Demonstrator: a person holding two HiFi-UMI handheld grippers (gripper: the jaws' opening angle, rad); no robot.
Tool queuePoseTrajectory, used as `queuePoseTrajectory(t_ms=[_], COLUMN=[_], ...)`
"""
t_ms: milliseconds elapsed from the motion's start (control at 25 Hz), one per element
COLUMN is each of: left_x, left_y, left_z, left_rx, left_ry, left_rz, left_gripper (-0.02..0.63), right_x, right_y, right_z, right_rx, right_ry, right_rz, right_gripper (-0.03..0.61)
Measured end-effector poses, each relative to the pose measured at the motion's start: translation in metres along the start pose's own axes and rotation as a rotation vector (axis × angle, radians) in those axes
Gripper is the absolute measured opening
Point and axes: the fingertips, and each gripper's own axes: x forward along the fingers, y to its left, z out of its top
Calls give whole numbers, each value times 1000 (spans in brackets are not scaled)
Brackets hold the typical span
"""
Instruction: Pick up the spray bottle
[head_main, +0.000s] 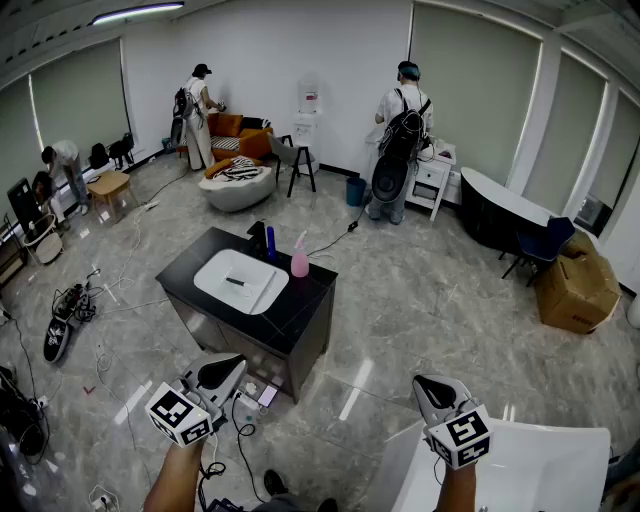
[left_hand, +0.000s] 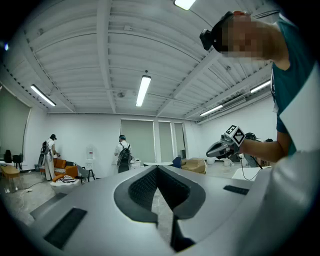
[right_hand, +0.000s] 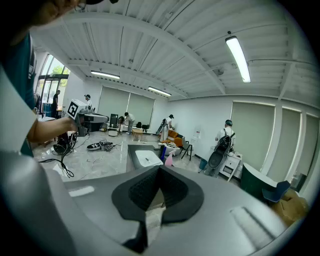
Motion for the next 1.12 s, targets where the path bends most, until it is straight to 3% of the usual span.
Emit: queuePoseTrajectory(t_ms=[440,1120], left_x=[-2,-18], left_y=[45,154], left_z=[-9,-16], left_rx=[-6,-28], left_ry=[10,-6], left_rz=[-10,-30], left_gripper=[5,5], right_x=[49,151], right_y=[19,62], right_z=[24,76], right_rx=[7,2], right_ry=[-6,-28], right_rz=[8,18], right_gripper=[8,11])
